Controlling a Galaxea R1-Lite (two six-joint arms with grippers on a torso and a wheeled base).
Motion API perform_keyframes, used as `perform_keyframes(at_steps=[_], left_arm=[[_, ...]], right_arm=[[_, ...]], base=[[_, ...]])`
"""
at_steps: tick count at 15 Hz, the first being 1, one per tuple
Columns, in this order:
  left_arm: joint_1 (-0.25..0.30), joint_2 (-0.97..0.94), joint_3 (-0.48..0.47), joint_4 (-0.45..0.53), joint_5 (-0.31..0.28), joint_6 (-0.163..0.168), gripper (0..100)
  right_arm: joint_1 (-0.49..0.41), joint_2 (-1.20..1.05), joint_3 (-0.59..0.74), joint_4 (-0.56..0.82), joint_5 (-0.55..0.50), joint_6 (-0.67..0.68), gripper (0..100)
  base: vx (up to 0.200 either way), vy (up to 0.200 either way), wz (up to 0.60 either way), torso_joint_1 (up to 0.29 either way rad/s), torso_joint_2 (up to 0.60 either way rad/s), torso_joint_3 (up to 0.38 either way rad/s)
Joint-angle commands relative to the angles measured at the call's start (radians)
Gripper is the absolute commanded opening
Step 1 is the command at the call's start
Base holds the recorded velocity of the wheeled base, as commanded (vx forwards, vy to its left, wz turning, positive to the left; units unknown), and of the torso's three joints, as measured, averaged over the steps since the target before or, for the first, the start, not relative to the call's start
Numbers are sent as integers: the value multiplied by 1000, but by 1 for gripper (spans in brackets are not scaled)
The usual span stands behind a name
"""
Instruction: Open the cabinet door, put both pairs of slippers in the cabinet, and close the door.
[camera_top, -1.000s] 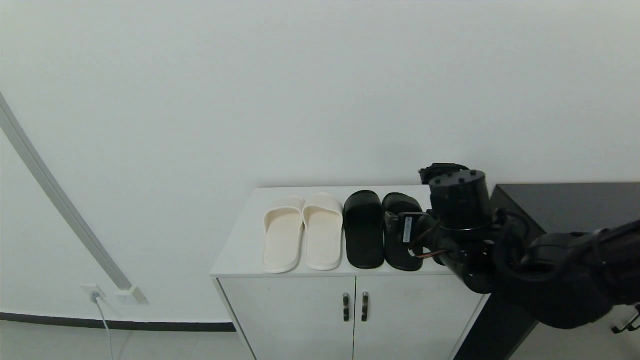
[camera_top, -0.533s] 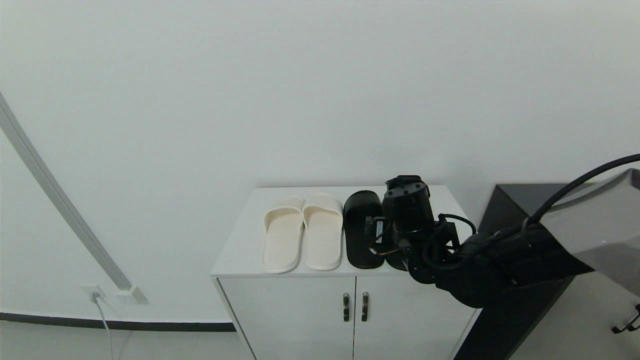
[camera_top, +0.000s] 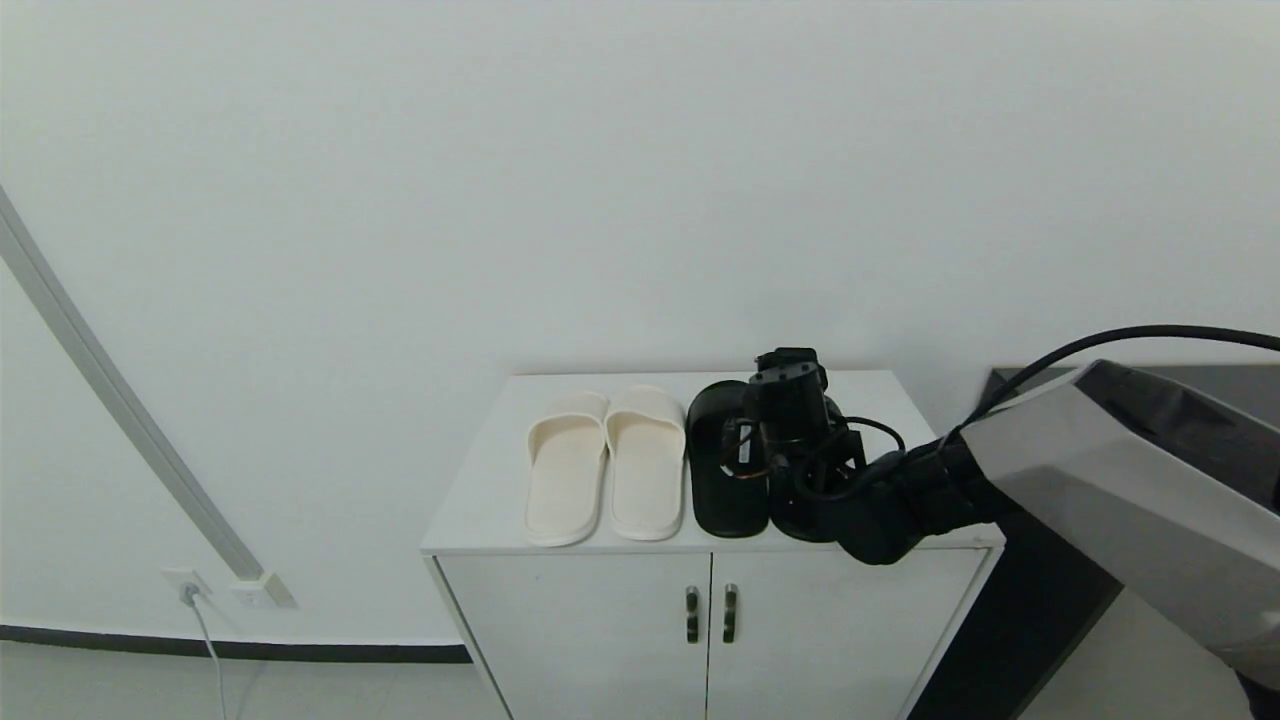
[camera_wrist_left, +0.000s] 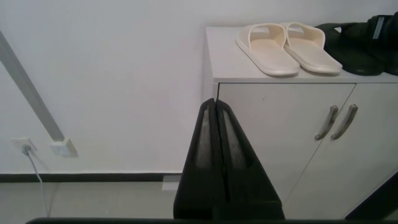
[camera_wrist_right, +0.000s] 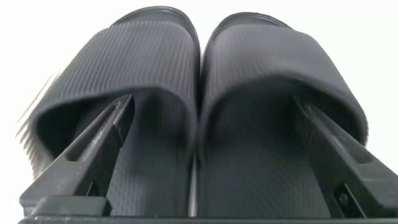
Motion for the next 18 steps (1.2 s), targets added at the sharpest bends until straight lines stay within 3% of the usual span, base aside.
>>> perform_keyframes(at_steps=[1,4,5,13,16,18], left_arm=[[0,1,0,0,1,-1,0],[0,1,0,0,1,-1,0],[0,1,0,0,1,-1,0],[0,1,0,0,1,-2,0],[0,1,0,0,1,-2,0],[0,1,0,0,1,-2,0]], right_arm=[[-11,53,-58,0,2,-2,100],[-19,79,-95,-2,-1,-24,100],[-19,79,-95,-5,-1,-24,0],[-19,59,-69,-40,-4,-67,0],[-14,-97,65,-89,11,-131,0],[12,-241,209,-117,83,-157,0]], base=[[0,0,0,0,0,0],[0,0,0,0,0,0],[0,0,0,0,0,0],[0,0,0,0,0,0],[0,0,0,0,0,0],[0,0,0,0,0,0]])
